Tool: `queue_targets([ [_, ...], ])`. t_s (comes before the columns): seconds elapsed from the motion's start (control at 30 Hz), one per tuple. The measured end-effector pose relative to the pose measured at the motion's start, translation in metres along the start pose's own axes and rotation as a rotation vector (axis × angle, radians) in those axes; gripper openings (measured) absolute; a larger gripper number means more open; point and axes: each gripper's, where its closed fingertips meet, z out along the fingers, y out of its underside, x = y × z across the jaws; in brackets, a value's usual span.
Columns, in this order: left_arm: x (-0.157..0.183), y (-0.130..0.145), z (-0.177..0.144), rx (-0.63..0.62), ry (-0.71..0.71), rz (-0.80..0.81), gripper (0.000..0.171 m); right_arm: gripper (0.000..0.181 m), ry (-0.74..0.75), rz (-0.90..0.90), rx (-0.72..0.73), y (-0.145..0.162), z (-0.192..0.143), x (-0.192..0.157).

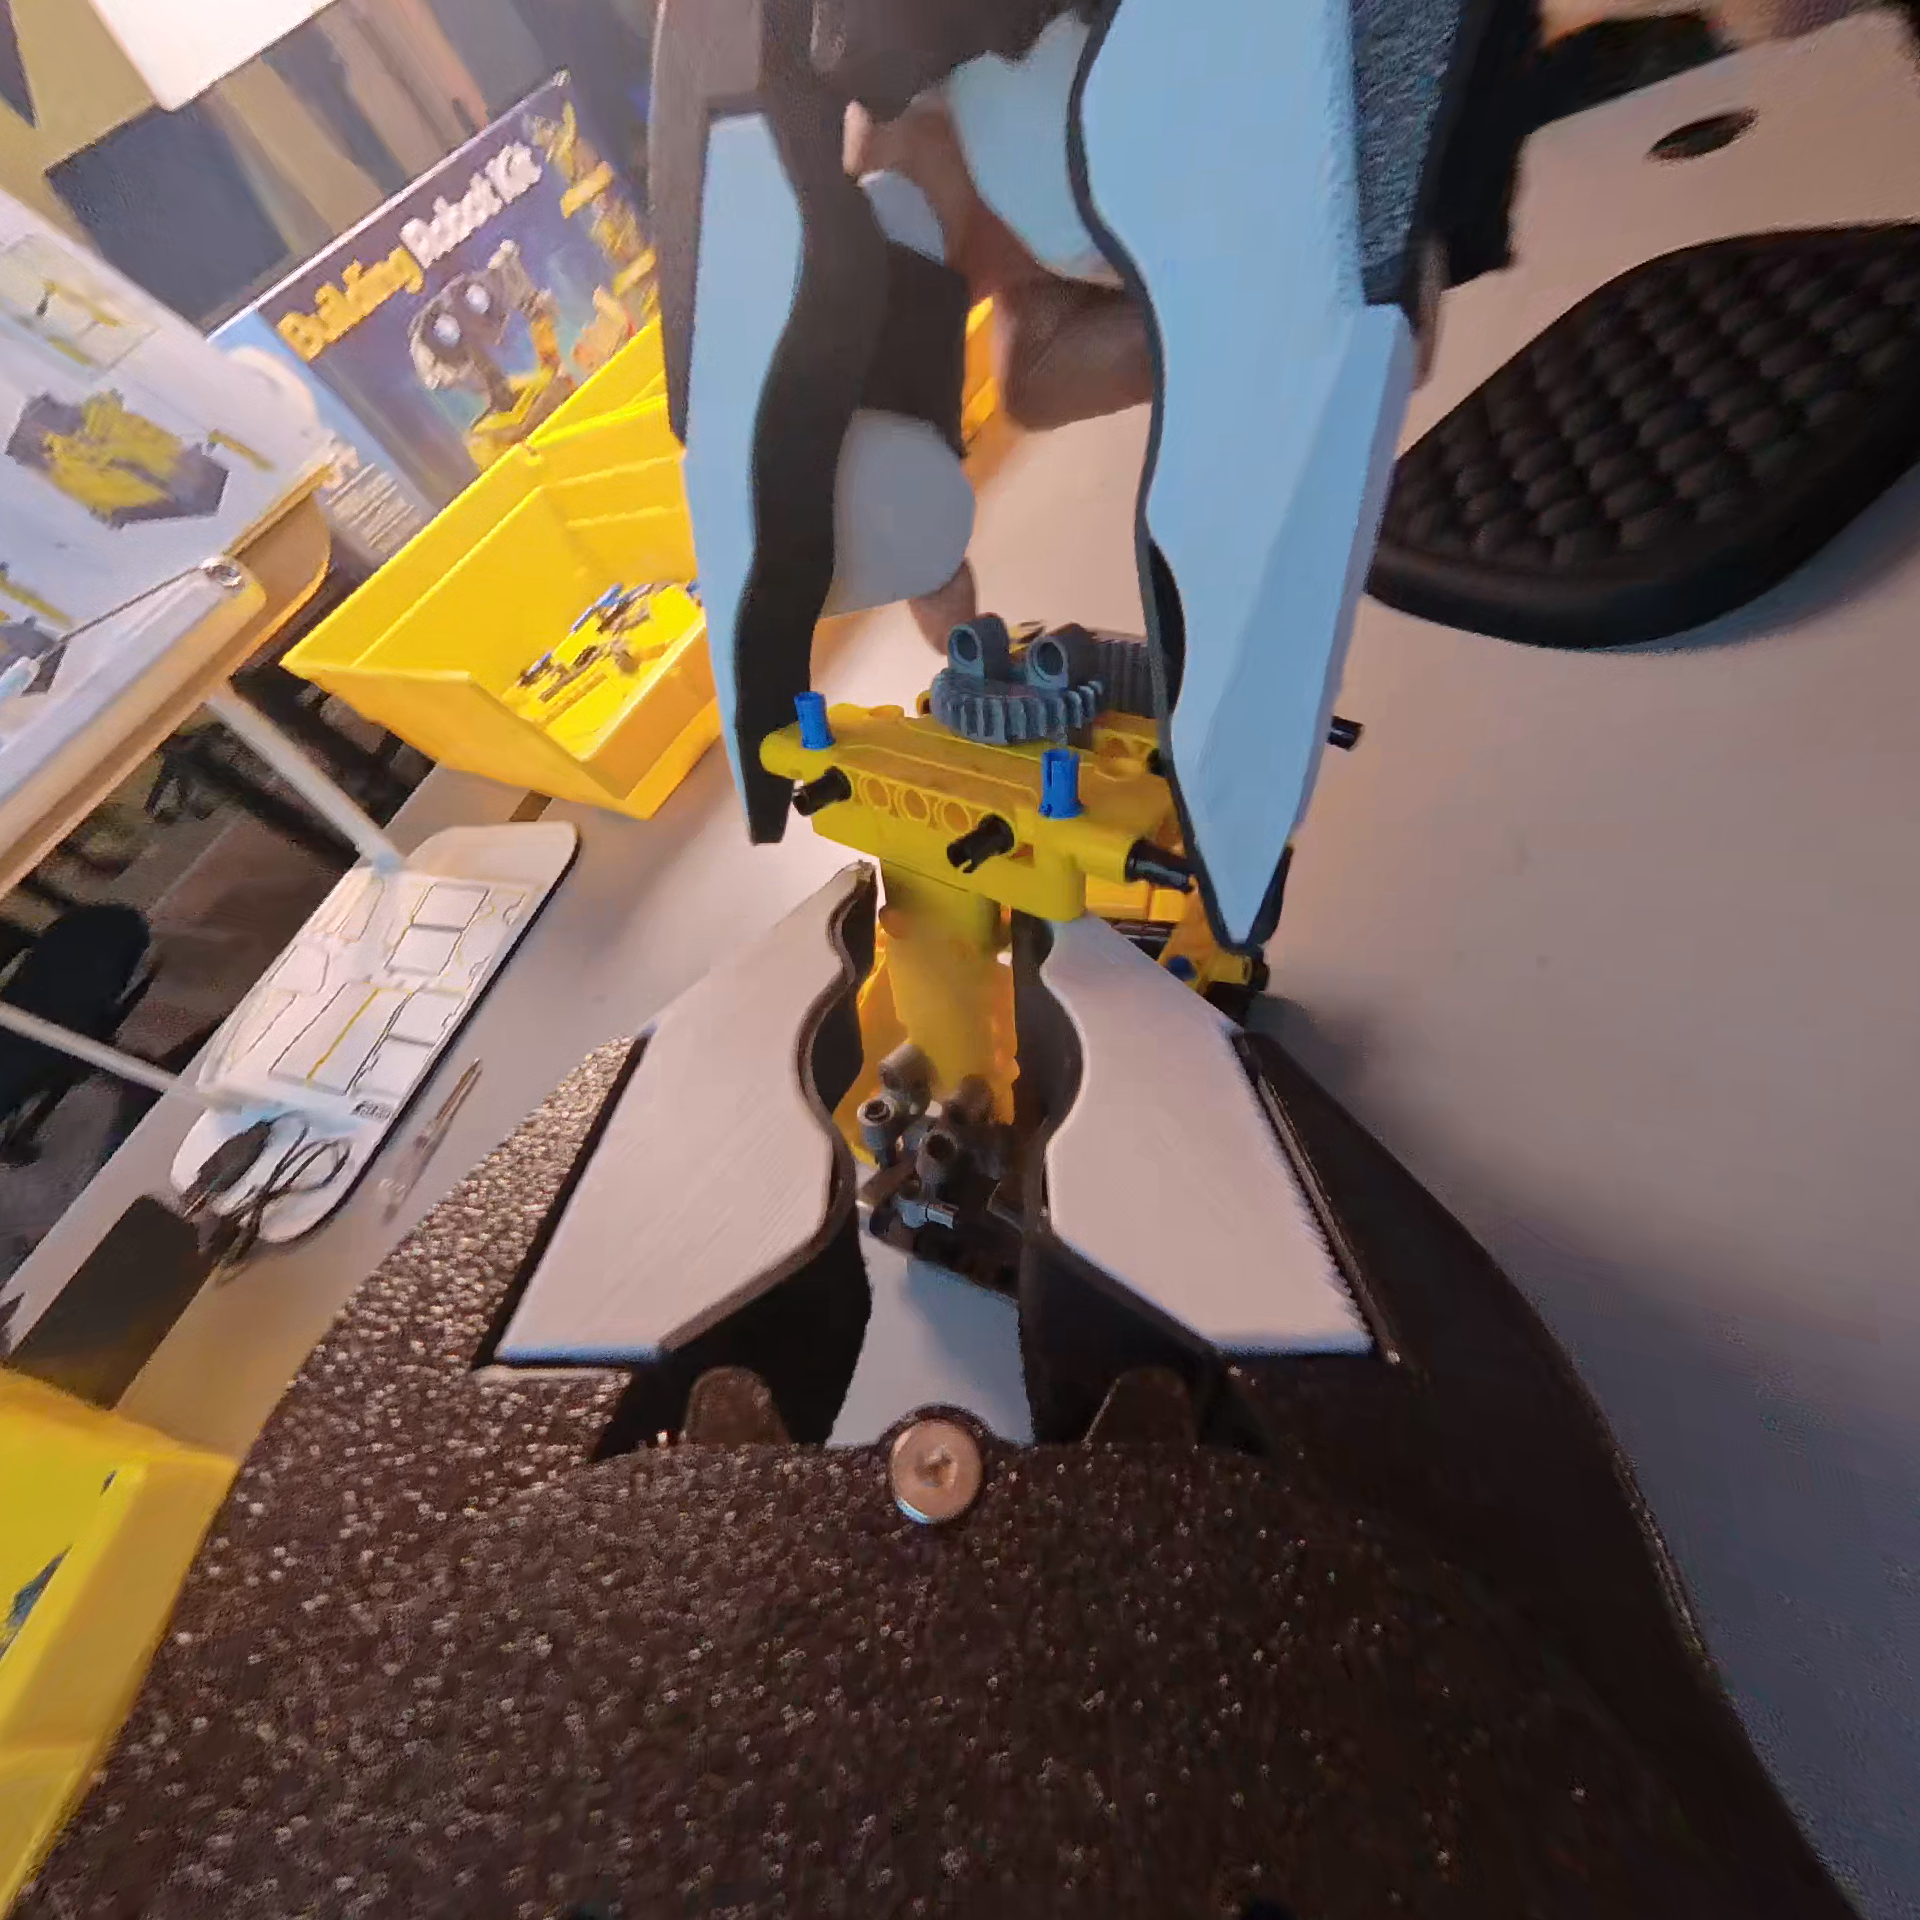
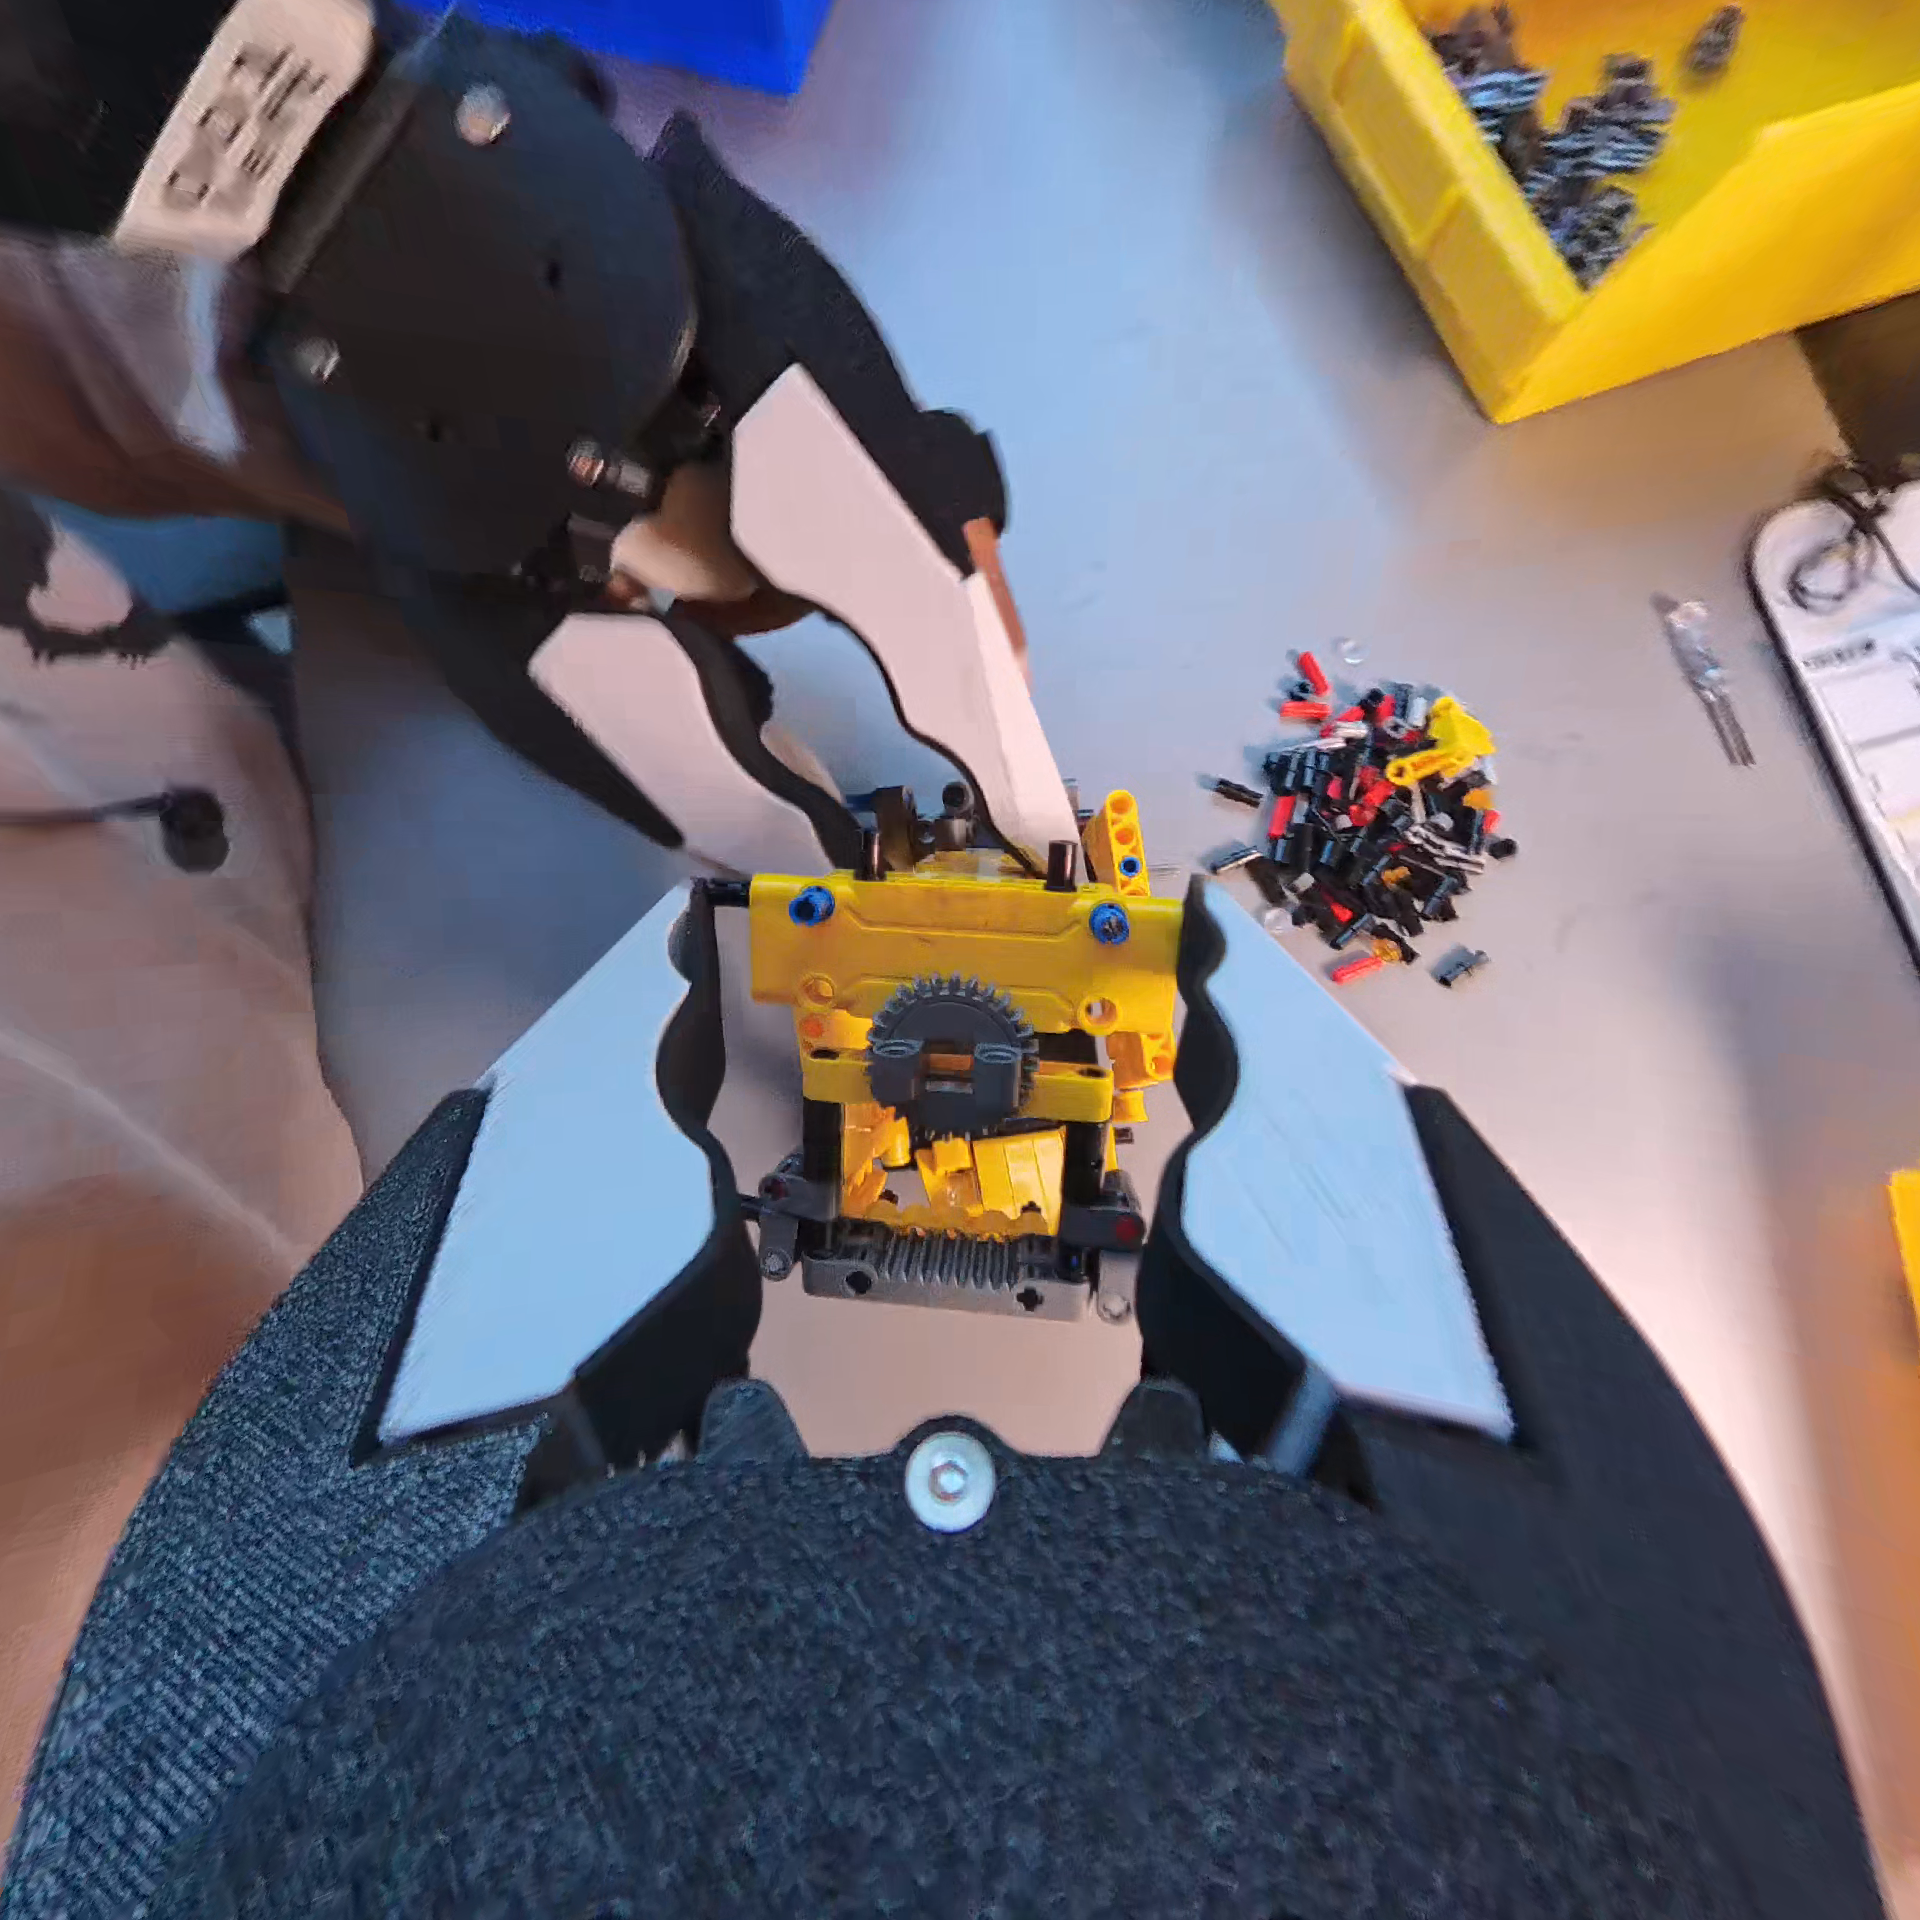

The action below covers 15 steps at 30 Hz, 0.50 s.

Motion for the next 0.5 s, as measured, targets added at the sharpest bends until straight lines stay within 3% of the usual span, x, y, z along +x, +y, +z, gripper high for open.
queue_targets([
  [0.13,0.011,-0.012,-0.014,0.151,0.271,-0.198,0.050,0.087,-0.136,-0.164,0.030,0.006,-0.010,-0.008],
  [0.2,0.008,-0.012,-0.016,0.171,0.328,-0.288,0.055,0.085,-0.220,-0.224,0.073,0.008,-0.014,-0.017],
  [0.33,0.034,-0.012,-0.017,0.156,0.493,-0.313,0.038,0.085,-0.283,-0.274,0.132,0.004,-0.011,-0.024],
  [0.37,0.033,-0.010,-0.013,0.148,0.457,-0.292,0.027,0.085,-0.295,-0.290,0.132,0.004,-0.011,-0.026],
  [0.5,0.027,-0.008,-0.012,0.117,0.395,-0.250,0.024,0.085,-0.288,-0.312,0.063,0.004,-0.010,-0.024],
])
